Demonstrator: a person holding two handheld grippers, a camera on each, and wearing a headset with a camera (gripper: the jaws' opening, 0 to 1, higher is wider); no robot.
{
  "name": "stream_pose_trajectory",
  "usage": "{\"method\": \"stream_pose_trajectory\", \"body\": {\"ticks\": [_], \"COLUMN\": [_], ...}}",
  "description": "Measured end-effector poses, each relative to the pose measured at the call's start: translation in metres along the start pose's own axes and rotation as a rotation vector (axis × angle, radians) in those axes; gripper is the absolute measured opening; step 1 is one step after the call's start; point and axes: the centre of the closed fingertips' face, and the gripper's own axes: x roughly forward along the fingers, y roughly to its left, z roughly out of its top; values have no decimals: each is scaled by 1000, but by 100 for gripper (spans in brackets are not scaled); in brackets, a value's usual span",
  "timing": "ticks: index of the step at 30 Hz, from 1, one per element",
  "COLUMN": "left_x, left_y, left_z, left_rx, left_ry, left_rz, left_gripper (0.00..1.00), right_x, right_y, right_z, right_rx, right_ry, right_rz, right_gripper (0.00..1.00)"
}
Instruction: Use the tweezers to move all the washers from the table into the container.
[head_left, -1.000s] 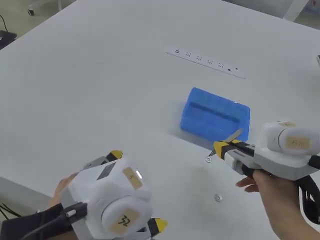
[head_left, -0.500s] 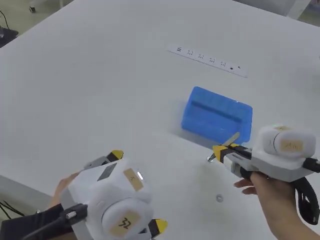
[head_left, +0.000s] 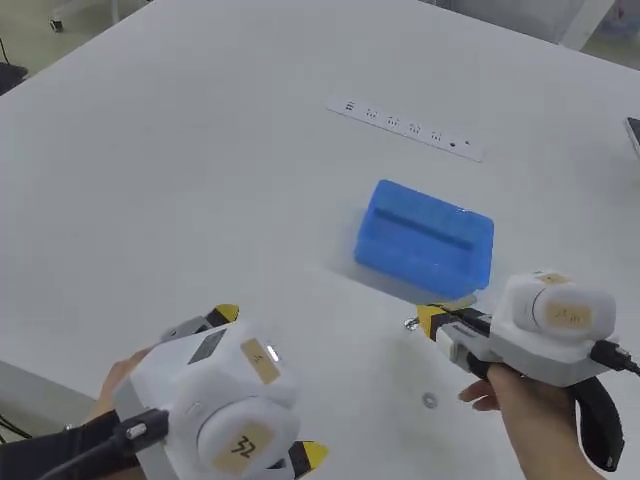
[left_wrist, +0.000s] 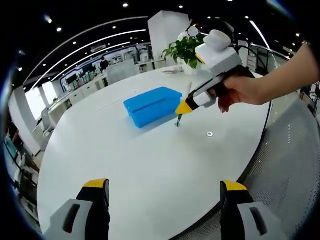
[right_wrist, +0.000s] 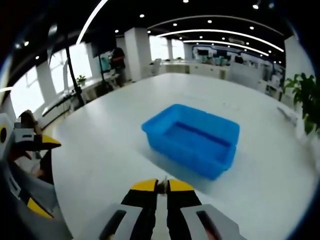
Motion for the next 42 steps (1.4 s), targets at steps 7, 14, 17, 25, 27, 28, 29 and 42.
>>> {"method": "stream_pose_trajectory", "body": {"ticks": [7, 14, 17, 25, 27, 28, 29, 42], "left_x": [0, 0, 0, 0, 0, 0, 0, 0], "left_y": [0, 2, 2, 1, 0, 0, -1, -1], "left_z": [1, 0, 0, 0, 0, 0, 0, -2], "left_rx": [2, -1, 1, 4, 6, 7, 10, 12], "left_ry": [-3, -2, 0, 2, 1, 1, 2, 10], "left_rz": [3, 10, 8, 4, 2, 0, -2, -3], "left_gripper": [93, 93, 93, 93, 93, 93, 93, 93], "right_x": [2, 1, 0, -22, -27, -28, -29, -13], "right_y": [-2, -1, -1, 4, 8, 9, 9, 10], "right_z": [-3, -4, -4, 1, -5, -6, -10, -15], "right_rx": [35, 20, 13, 6, -13, -19, -32, -57], "right_ry": [61, 83, 97, 131, 173, 181, 205, 272], "right_rz": [22, 16, 18, 75, 101, 103, 108, 110], "right_gripper": [4, 3, 3, 3, 3, 3, 3, 2]}}
